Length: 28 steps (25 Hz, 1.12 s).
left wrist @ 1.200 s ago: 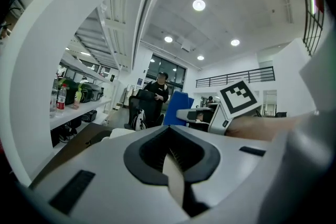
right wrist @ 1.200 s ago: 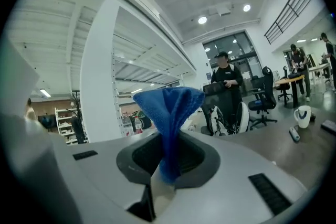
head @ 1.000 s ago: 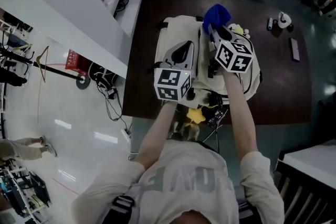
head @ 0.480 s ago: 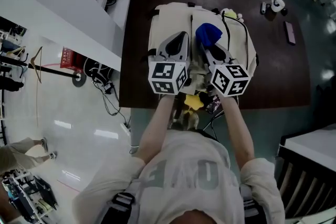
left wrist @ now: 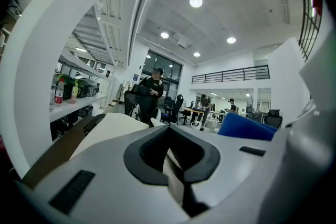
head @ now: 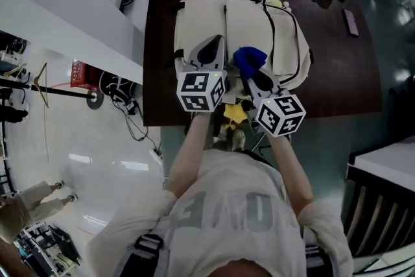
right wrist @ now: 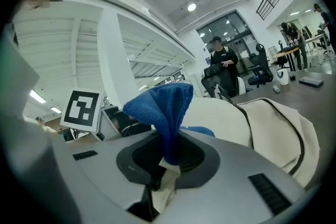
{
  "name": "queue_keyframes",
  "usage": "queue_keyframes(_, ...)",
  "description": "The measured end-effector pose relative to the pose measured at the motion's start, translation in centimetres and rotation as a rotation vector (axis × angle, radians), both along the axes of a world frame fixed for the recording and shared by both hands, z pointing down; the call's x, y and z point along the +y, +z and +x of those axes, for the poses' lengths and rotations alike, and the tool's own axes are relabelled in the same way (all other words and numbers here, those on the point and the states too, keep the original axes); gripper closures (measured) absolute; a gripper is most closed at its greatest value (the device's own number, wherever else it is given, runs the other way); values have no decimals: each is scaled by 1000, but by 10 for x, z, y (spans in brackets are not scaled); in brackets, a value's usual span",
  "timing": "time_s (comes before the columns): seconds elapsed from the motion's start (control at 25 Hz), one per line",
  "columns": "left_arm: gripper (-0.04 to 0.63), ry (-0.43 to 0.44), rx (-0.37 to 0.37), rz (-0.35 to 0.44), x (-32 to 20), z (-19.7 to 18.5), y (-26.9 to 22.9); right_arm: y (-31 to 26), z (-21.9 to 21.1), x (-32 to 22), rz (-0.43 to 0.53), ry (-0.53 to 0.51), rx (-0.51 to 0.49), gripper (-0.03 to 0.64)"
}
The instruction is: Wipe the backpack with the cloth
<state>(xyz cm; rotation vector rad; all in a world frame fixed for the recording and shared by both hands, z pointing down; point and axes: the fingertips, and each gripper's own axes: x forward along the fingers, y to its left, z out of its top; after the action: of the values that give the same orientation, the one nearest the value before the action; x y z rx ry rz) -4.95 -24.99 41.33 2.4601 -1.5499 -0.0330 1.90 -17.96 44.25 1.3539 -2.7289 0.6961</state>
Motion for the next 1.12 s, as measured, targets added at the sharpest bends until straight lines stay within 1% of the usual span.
queue_keyframes(0.16,594,-1,1,-9,-1,0,3,6,3,16,-22,-3,0,572)
queue_keyframes(0.28,594,3,5,-17,-3,0,6,7,8,19,-25,1,0,572)
queue_keyframes(0.4,594,11,-19,-18,-4,3,8,-2,17,8,-2,8,14,572)
queue_keyframes(0.48,594,13,-19,-21,-4,3,9,-13,29,-5,31,30,34,572)
queue_keyframes(0.56,594,15,-11,-24,-5,2,8,-27,41,-25,68,61,40,572)
queue_keyframes(0.64,594,20,-18,-23,-7,3,9,-39,52,-52,100,88,35,572)
queue_keyframes(0.72,594,25,-32,-19,-8,4,11,-47,60,-84,126,112,37,572)
queue_keyframes(0.84,594,21,-31,-24,-10,4,14,-58,63,-136,167,141,56,572)
queue_keyframes(0.92,594,18,-42,-27,-10,3,16,-60,61,-169,189,154,88,572)
queue_keyframes(1.0,594,26,-73,-17,-10,6,18,-59,60,-200,204,166,143,572)
queue_keyframes(1.08,594,39,-90,-2,-10,10,19,-55,63,-226,208,185,193,572)
queue_keyframes(1.12,594,43,-88,2,-10,11,19,-52,65,-237,200,195,200,572)
